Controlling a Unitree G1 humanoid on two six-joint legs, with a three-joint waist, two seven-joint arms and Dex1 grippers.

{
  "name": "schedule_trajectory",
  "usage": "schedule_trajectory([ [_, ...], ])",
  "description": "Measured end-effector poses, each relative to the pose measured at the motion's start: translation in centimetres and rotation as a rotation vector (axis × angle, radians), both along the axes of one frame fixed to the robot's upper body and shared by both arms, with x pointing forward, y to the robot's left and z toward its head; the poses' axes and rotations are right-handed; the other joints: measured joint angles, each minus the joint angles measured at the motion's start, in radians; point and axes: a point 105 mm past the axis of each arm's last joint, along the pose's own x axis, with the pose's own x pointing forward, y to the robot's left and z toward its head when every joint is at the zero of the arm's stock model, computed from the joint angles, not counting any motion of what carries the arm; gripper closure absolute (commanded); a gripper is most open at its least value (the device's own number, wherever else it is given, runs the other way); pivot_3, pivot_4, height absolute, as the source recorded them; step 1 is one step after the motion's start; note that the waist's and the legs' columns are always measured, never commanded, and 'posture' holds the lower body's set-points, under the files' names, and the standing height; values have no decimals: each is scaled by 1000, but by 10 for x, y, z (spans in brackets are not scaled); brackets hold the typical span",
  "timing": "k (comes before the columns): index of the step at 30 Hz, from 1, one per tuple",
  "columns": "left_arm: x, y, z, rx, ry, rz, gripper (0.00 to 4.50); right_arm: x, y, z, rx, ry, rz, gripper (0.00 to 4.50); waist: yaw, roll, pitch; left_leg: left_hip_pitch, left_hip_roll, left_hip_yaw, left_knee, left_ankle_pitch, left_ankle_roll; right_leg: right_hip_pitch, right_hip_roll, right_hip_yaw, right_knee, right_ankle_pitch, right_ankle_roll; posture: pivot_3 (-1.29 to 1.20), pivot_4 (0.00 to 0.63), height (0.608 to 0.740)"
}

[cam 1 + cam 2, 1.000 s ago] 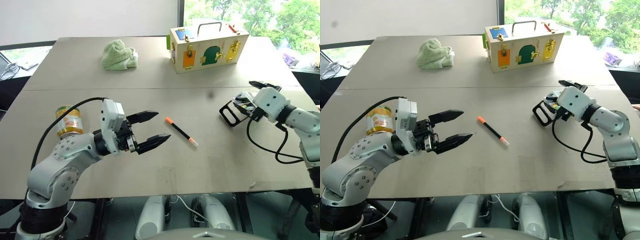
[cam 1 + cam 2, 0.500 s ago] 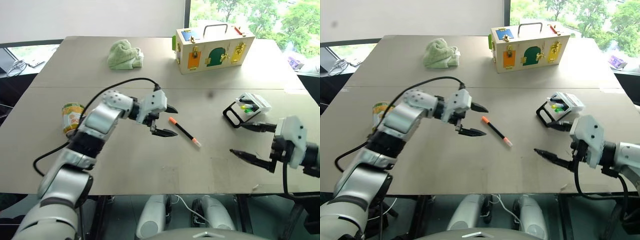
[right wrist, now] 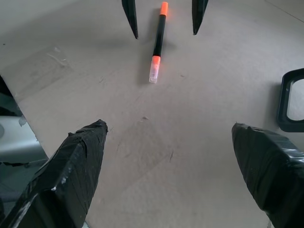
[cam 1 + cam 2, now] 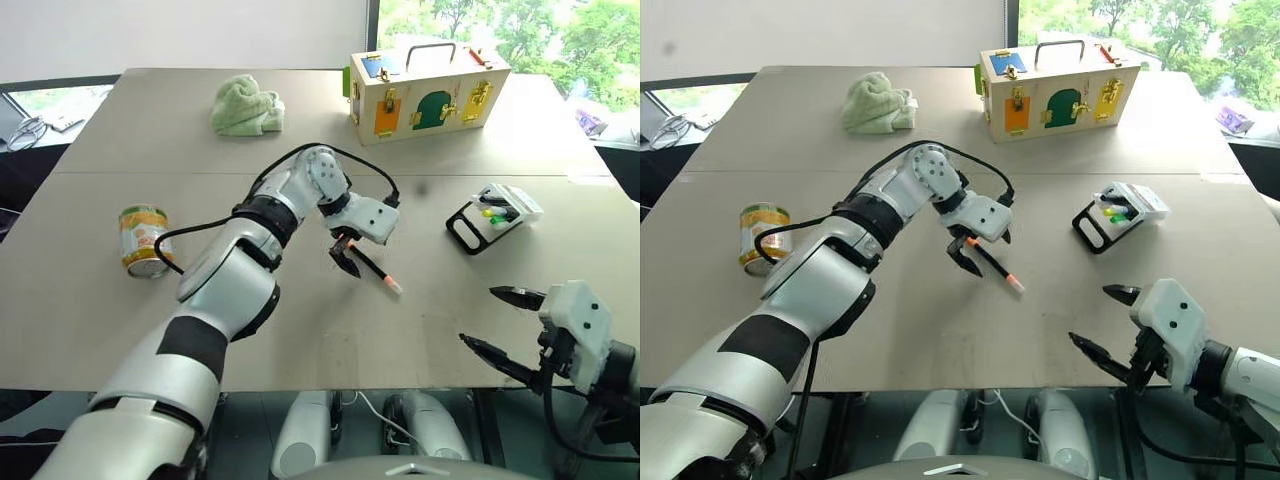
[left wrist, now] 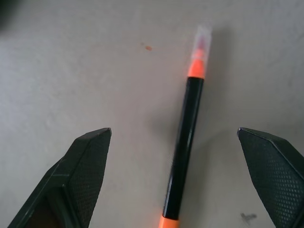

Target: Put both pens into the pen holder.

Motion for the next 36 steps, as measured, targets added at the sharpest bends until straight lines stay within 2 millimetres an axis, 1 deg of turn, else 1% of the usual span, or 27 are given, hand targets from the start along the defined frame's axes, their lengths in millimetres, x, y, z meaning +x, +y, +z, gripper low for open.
schedule_trajectory([
  [1,-2,-2,-4,27,-8,-33,0,1,0,0,-18,-9,-18,68,0,0,0,0,0,0,0,-1,1,0,0,0,0,0,0,0,150,740],
  [4,-4,-4,-6,57,-36,-104,806,3,-1,-1,-20,-14,-50,0,0,0,-1,1,0,-1,1,-2,4,1,0,0,0,0,0,0,150,740],
  [6,-6,-3,-8,67,-31,-124,1667,3,0,-4,-11,-3,-50,0,0,1,-2,2,0,-1,1,-2,4,2,0,0,0,0,0,0,150,740],
  [7,-6,-1,-9,64,-29,-124,1724,2,1,-6,-5,10,-51,0,0,2,-3,3,0,-2,1,-3,4,3,0,-1,0,0,0,0,150,740],
  [9,-6,3,-11,57,-23,-115,2467,3,1,-8,2,12,-60,0,1,3,-4,3,0,-4,2,-3,4,4,0,-3,1,1,1,0,150,740],
  [10,-6,5,-12,55,-19,-110,2597,5,1,-7,2,7,-64,0,0,2,-5,3,0,-5,3,-3,4,5,0,-4,1,1,2,0,150,740],
  [13,-5,16,-16,14,8,-61,3888,14,3,-3,28,-21,-62,0,-11,3,-8,9,0,-6,3,-3,5,11,0,-4,0,1,2,0,150,740],
  [15,-5,19,-17,-14,24,-35,4333,18,5,-1,43,-33,-62,0,-15,2,-7,10,0,-7,3,-3,5,13,0,-5,0,1,2,0,150,740],
  [16,-6,26,-14,-137,69,53,4333,28,13,6,136,-52,-85,0,-27,1,-6,12,1,-8,2,-3,4,15,-1,-6,0,1,1,0,150,740],
  [17,-6,26,-13,-156,77,64,4333,29,14,7,150,-53,-89,0,-27,1,-5,12,1,-8,2,-3,4,14,-1,-6,0,1,1,0,150,740],
  [18,-10,26,-3,-282,114,124,4333,33,20,10,248,-29,-107,0,-31,1,-5,11,1,-8,2,-3,4,14,-1,-5,0,1,1,0,150,740],
  [19,-12,26,4,-350,135,153,4333,36,24,13,308,-28,-114,0,-36,0,-4,11,1,-8,1,-2,3,14,-1,-5,0,1,0,0,150,740],
  [20,-20,25,28,-500,170,200,4333,40,35,21,408,-11,-107,0,-40,1,-4,6,1,-9,2,0,0,9,-1,-5,1,3,-3,0,150,740],
  [22,-26,26,41,-564,169,224,4333,43,40,25,440,-6,-103,0,-40,1,-4,4,0,-8,3,0,-1,7,-1,-5,1,3,-3,0,150,740],
  [23,-33,30,49,-636,168,280,4333,49,45,31,490,2,-108,0,-44,1,-5,4,0,-8,3,0,-1,8,-1,-3,1,4,-3,0,150,740],
  [24,-37,28,51,-660,173,291,4333,53,46,33,510,6,-116,0,-45,1,-5,4,-1,-8,3,0,-1,8,-2,-2,1,4,-3,0,150,740],
  [25,-45,25,52,-712,186,337,4333,60,50,36,541,23,-121,0,-44,1,-5,4,-1,-8,3,0,-1,8,-2,-3,0,4,-3,0,150,740],
  [27,-54,19,48,-747,223,374,4333,67,57,43,584,31,-112,0,-36,1,-5,4,-2,-8,3,0,0,8,-2,-3,1,4,-3,0,150,740],
  [29,-61,14,49,-793,230,422,4333,75,68,54,651,52,-76,0,-34,1,-5,5,-1,-8,3,0,0,8,-2,-3,1,4,-2,0,150,740],
  [30,-64,10,51,-807,229,424,4467,77,71,60,673,51,-63,255,-31,1,-5,5,-1,-8,3,0,0,8,-2,-3,2,4,-2,0,150,740],
  [33,-68,2,58,-855,213,450,4500,79,80,67,712,91,-20,1190,-20,1,-5,6,-1,-8,3,0,0,9,-1,-4,2,4,-2,0,150,740],
  [34,-68,1,59,-866,212,461,4500,79,81,66,709,106,-13,1759,-19,1,-5,6,-1,-8,3,0,0,9,-1,-4,2,4,-2,0,150,740],
  [35,-67,-1,60,-883,211,479,4500,78,81,64,700,124,-7,2121,-19,1,-5,6,-1,-8,3,0,0,9,-2,-3,1,4,-2,0,150,740],
  [36,-67,-3,62,-901,206,492,4500,79,80,62,684,140,-11,2698,-21,1,-5,6,-1,-7,3,0,0,9,-2,-3,1,4,-2,0,150,740],
])
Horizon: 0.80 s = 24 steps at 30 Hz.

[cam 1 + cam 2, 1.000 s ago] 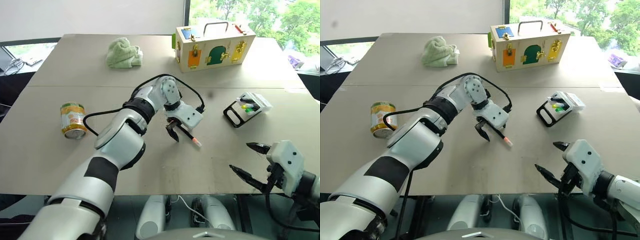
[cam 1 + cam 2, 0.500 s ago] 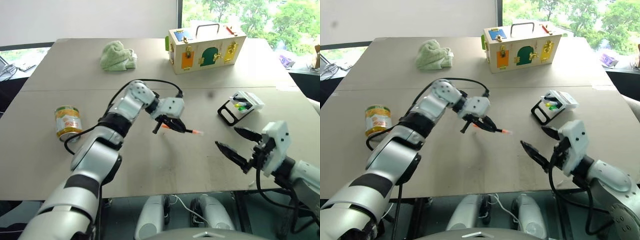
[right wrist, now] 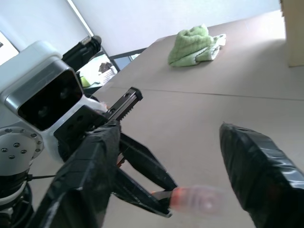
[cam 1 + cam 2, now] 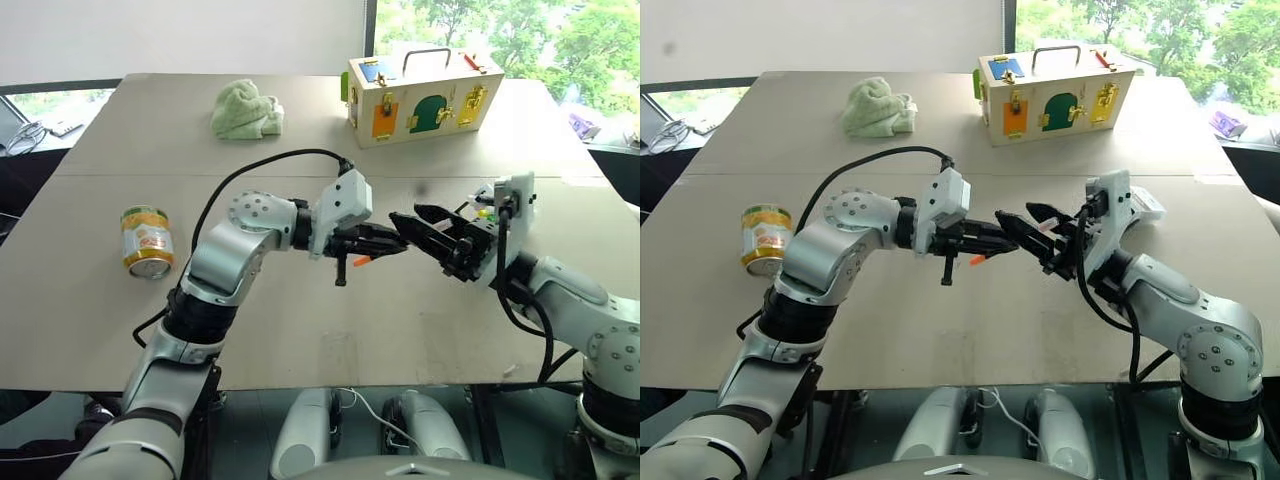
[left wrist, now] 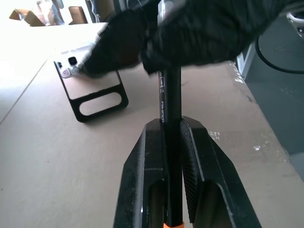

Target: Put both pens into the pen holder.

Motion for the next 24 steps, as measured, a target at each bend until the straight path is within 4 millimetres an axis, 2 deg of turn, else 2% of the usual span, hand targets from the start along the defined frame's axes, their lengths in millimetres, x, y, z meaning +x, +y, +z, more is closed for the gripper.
schedule_trajectory([
  [1,0,-1,1,-4,1,2,4500,0,-1,0,-1,5,0,2938,-1,0,0,0,0,0,0,0,0,0,0,0,0,0,0,0,150,740],
  [3,-3,-3,4,-25,-3,1,4500,0,-2,-1,-1,17,2,3791,-2,0,0,0,0,0,0,0,0,0,0,0,0,0,0,0,150,740],
  [5,-5,-5,5,-42,-7,7,4500,0,-3,0,-1,19,0,4404,-3,0,0,1,1,1,-1,0,0,0,1,1,0,0,0,0,150,740],
  [6,-5,-5,5,-45,-2,7,4500,0,-3,1,2,21,1,4404,-3,0,0,1,1,1,-1,0,0,0,1,1,0,0,0,0,150,740],
  [12,-4,4,5,-72,66,38,1846,1,-7,5,10,12,-15,4404,-2,0,0,1,1,1,-1,0,0,0,1,1,0,0,0,0,150,740],
  [18,-2,23,0,-111,131,141,1809,19,-44,30,-191,-158,-224,4404,-1,0,0,1,1,1,-1,0,0,0,1,1,0,0,0,0,150,740],
  [24,-1,27,-11,-138,152,235,1809,26,-83,62,-609,-373,-403,4404,0,1,0,0,1,2,-1,0,0,-1,0,2,-1,-1,2,0,150,740],
])
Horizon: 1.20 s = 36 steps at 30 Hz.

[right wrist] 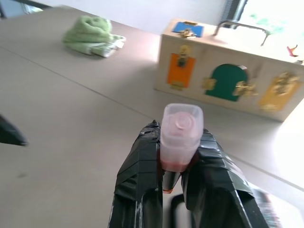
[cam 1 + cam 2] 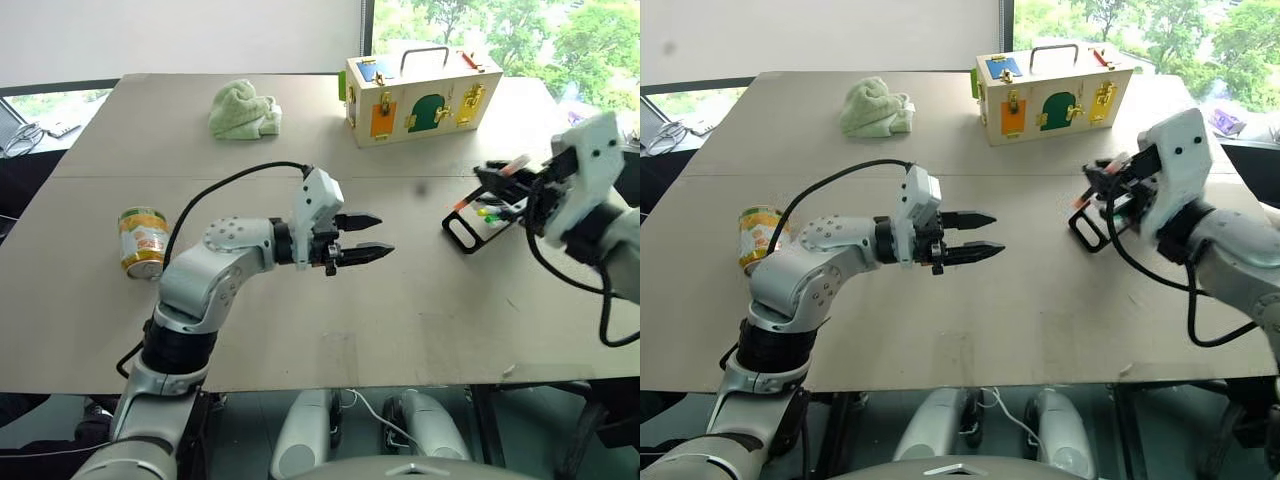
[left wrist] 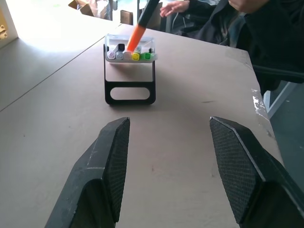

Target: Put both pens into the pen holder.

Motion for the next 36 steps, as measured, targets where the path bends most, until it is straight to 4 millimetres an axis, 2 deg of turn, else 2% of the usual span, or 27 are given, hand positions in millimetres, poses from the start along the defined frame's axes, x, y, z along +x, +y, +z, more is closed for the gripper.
schedule_trajectory([
  [2,1,-1,2,-8,-16,13,1809,-1,-2,4,-69,-26,-14,4405,0,0,0,0,0,0,0,0,0,0,0,0,0,-1,1,0,150,740],
  [4,2,-3,3,-11,-43,19,1809,0,0,-1,-142,-19,-13,4405,-1,0,0,0,0,1,0,0,0,0,0,1,0,-1,1,0,150,740],
  [7,1,-4,5,-15,-71,10,1809,2,1,-7,-175,-14,-18,4405,-1,0,0,0,0,1,0,0,0,0,0,1,0,-1,1,0,150,740],
  [10,-4,0,-2,-10,-45,-11,1809,5,1,-12,-192,-11,-23,4405,-1,0,0,0,0,1,0,0,0,-1,0,1,0,-1,1,0,150,740],
  [23,-12,-7,6,-49,-56,-23,1809,23,5,-49,-443,-47,-48,4406,-1,0,0,-1,0,1,0,0,0,-1,-1,1,0,-1,2,0,150,740],
  [27,-11,-9,10,-64,-62,-9,1809,34,1,-69,-563,-51,-78,4406,-1,0,0,-1,0,1,0,0,0,-1,0,1,0,-1,2,0,150,740],
  [29,-10,-9,10,-66,-63,0,1809,42,-5,-79,-626,-39,-103,3369,-1,0,0,-1,0,1,0,0,0,-1,0,1,0,-1,2,0,150,740],
  [31,-10,-9,10,-67,-63,10,1809,47,-11,-89,-659,-9,-111,2598,-1,0,0,-1,0,1,0,0,0,-1,0,0,0,-1,2,0,150,740],
  [36,-8,-8,10,-70,-63,33,1809,52,-12,-85,-658,-31,-112,88,-1,0,0,-1,0,1,0,0,-1,-1,0,1,0,-1,2,0,150,740],
])
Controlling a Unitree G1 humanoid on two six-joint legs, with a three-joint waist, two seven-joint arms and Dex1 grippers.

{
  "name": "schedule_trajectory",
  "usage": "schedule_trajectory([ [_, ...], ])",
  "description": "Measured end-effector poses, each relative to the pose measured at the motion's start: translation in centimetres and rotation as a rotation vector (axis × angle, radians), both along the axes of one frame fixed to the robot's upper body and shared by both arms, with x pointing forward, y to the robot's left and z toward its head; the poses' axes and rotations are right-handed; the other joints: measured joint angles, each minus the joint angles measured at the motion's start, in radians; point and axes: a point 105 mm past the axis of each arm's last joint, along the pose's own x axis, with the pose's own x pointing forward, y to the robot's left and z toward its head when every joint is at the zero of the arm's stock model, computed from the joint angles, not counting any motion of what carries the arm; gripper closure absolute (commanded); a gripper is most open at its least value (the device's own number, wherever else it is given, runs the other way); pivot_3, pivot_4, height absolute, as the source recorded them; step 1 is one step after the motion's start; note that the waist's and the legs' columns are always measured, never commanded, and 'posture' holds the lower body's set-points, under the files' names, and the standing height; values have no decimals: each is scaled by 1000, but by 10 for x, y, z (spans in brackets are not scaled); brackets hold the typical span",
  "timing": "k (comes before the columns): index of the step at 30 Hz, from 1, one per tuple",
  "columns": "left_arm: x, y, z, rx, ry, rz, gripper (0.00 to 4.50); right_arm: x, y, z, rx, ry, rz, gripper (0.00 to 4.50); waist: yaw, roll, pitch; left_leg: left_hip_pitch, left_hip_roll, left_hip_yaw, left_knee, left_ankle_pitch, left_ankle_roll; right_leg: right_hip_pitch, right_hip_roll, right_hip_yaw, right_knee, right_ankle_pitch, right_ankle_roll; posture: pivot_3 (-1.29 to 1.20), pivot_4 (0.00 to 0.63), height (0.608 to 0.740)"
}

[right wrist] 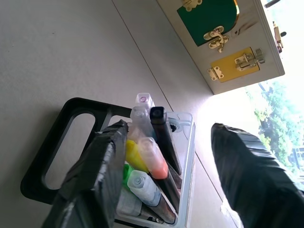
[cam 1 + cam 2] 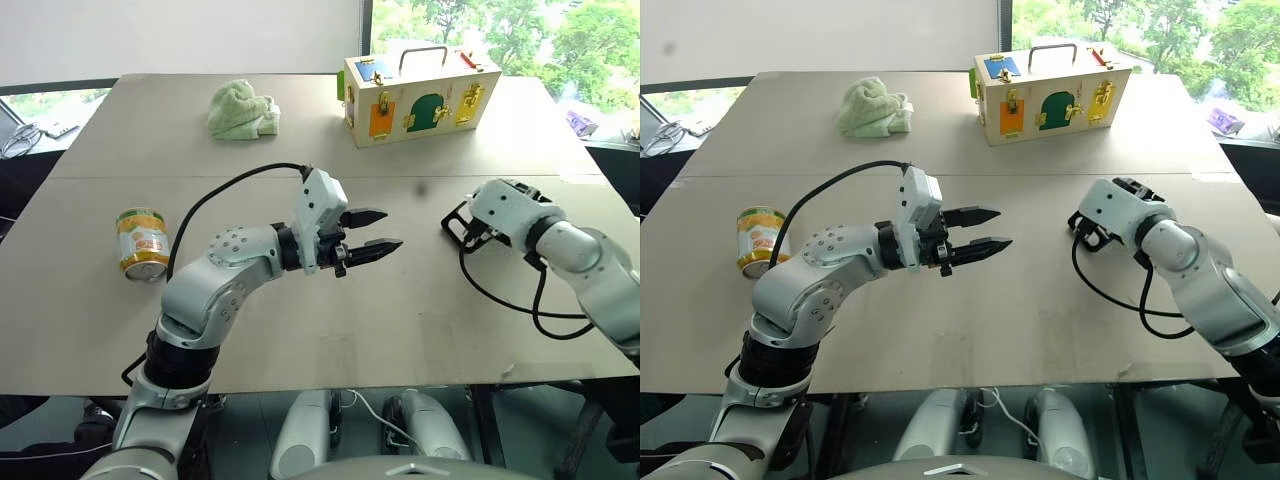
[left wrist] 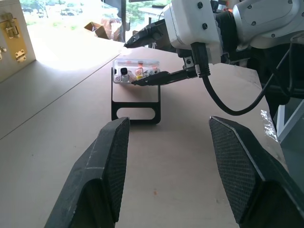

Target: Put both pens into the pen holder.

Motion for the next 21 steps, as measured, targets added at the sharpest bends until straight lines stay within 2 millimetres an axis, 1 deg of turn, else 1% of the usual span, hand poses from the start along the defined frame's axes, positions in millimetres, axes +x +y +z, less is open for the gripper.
schedule_trajectory([
  [1,0,1,0,-1,1,5,1809,-1,0,2,23,-3,2,31,0,0,0,0,0,0,0,0,0,0,0,0,0,0,0,0,150,740],
  [2,0,2,-1,-5,4,12,1809,-5,4,6,108,4,25,31,0,0,0,0,0,0,0,0,0,0,0,0,0,0,0,0,150,740],
  [3,-1,4,-2,-11,8,18,1809,-14,13,9,192,23,85,31,1,0,0,0,0,0,0,0,0,0,0,0,0,0,0,0,150,740],
  [4,-2,4,-2,-15,12,20,1809,-18,18,10,218,36,119,31,0,0,0,0,0,0,0,0,0,0,0,0,0,0,0,0,150,740],
  [5,-2,4,-1,-20,13,23,1809,-29,25,11,297,67,177,31,2,0,0,0,0,-1,0,0,0,0,0,0,0,0,0,0,150,740],
  [6,-2,7,-1,-27,13,39,1809,-45,36,13,385,111,258,31,3,0,0,-1,0,-2,0,0,0,0,0,-1,0,0,0,0,150,740],
  [7,-2,10,-1,-28,15,50,1809,-53,40,13,414,132,298,31,3,0,0,-1,0,-2,0,0,0,0,0,-1,0,0,-1,0,150,740],
  [8,-1,14,-4,-28,23,79,1809,-67,44,13,451,175,344,31,2,0,0,-1,0,-2,0,0,0,0,0,-1,-1,0,-1,0,150,740],
  [9,0,21,-9,-28,40,109,1809,-76,43,11,476,203,360,31,2,0,0,0,0,-2,0,0,0,1,0,-1,-1,0,0,0,150,740],
  [10,1,30,-18,-27,71,152,1283,-85,40,6,512,236,361,0,2,0,0,1,0,-2,-1,0,0,2,0,-1,-1,0,0,0,150,740],
  [11,0,40,-26,-28,103,190,1001,-91,37,1,555,266,348,0,0,-1,0,2,0,-2,-1,0,0,2,0,-1,-1,0,0,0,150,740],
  [12,-2,51,-38,-22,150,237,484,-97,31,-10,600,308,315,0,-1,-1,0,2,0,-2,-1,-1,0,2,-1,0,-1,0,0,0,150,740],
  [13,-2,55,-44,-19,168,261,63,-100,28,-15,611,329,299,0,-1,0,0,2,0,-2,-1,-1,0,2,-1,0,-1,0,0,0,150,740],
  [14,-5,64,-54,-4,188,310,20,-106,23,-25,623,360,280,0,0,0,0,3,0,-2,-2,-1,0,2,-1,-1,-1,0,0,0,150,740],
  [15,-6,67,-57,-1,192,329,20,-108,22,-27,628,366,277,0,0,0,0,3,0,-2,-2,-1,0,2,-1,0,-1,0,0,0,150,740],
  [18,-15,98,-77,17,225,511,20,-117,19,-41,675,392,259,0,-2,0,0,9,0,-1,-4,-5,0,6,-1,1,-1,0,0,0,150,740],
  [20,-24,121,-86,31,242,623,20,-117,17,-41,691,371,264,0,-2,0,0,13,1,-1,-5,-6,-1,8,-1,2,-1,-2,-2,0,150,740],
  [21,-25,124,-87,34,241,638,20,-117,17,-41,691,364,265,0,-1,1,0,13,1,-1,-5,-6,-1,8,-1,2,-1,-3,-4,0,150,740],
])
